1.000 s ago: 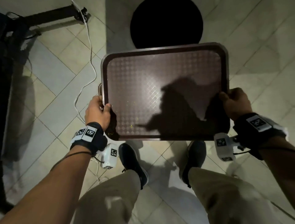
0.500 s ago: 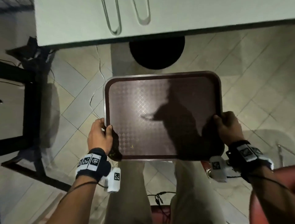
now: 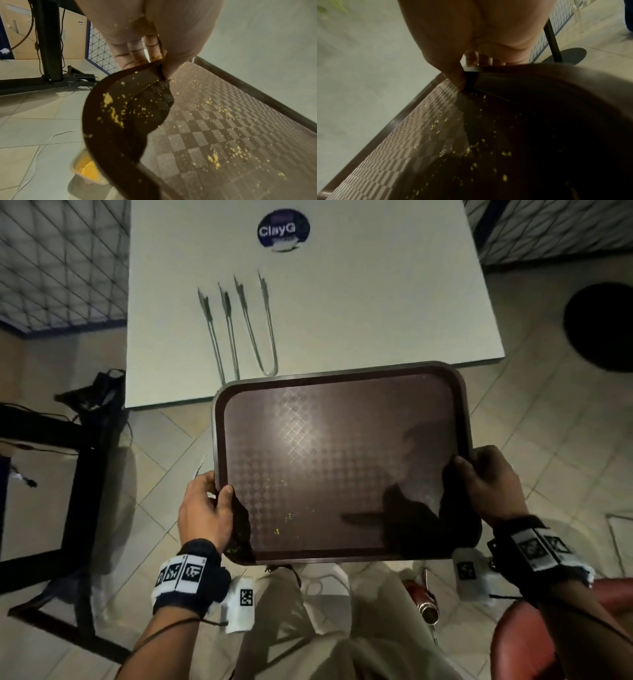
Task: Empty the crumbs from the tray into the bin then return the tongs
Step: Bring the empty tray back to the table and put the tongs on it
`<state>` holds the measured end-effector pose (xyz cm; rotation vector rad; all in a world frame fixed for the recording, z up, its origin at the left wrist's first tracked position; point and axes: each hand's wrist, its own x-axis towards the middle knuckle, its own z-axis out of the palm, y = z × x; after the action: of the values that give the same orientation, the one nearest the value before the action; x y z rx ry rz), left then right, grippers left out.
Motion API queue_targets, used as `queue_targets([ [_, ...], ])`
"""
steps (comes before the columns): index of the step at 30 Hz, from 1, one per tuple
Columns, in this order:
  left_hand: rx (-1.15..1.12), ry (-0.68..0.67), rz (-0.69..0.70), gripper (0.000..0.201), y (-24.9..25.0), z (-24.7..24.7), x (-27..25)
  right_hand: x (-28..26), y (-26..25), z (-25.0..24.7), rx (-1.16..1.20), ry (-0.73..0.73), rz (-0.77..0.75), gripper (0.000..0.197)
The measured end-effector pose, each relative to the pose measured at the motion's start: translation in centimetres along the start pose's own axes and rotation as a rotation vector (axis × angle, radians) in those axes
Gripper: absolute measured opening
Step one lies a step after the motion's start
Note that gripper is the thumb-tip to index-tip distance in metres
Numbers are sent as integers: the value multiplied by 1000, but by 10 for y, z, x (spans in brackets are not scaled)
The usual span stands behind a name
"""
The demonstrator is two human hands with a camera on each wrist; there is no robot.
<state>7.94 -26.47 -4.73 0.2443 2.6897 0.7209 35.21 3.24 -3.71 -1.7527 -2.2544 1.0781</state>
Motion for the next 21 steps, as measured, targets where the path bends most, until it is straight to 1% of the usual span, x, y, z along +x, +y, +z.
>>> queue_targets([
  [3, -12, 21, -12, 30, 32, 3, 1, 22, -6, -25, 28, 10, -19, 23],
  [6, -4, 32, -22, 33, 60, 7, 5, 46, -13, -44, 55, 2, -39, 19],
  [10, 46, 31, -17, 37, 94, 11, 24, 84, -19, -63, 48, -29, -56, 17],
  [12, 46, 29, -9, 34, 111, 13, 38, 107, -23, -68, 26, -34, -60, 16],
  [17, 114, -15, 3, 29, 154, 28, 83, 167, -42, -73, -64, -21, -15, 17],
  [21, 166, -88, 4, 28, 184, 45, 124, 213, -55, -73, -148, -39, 77, 21],
])
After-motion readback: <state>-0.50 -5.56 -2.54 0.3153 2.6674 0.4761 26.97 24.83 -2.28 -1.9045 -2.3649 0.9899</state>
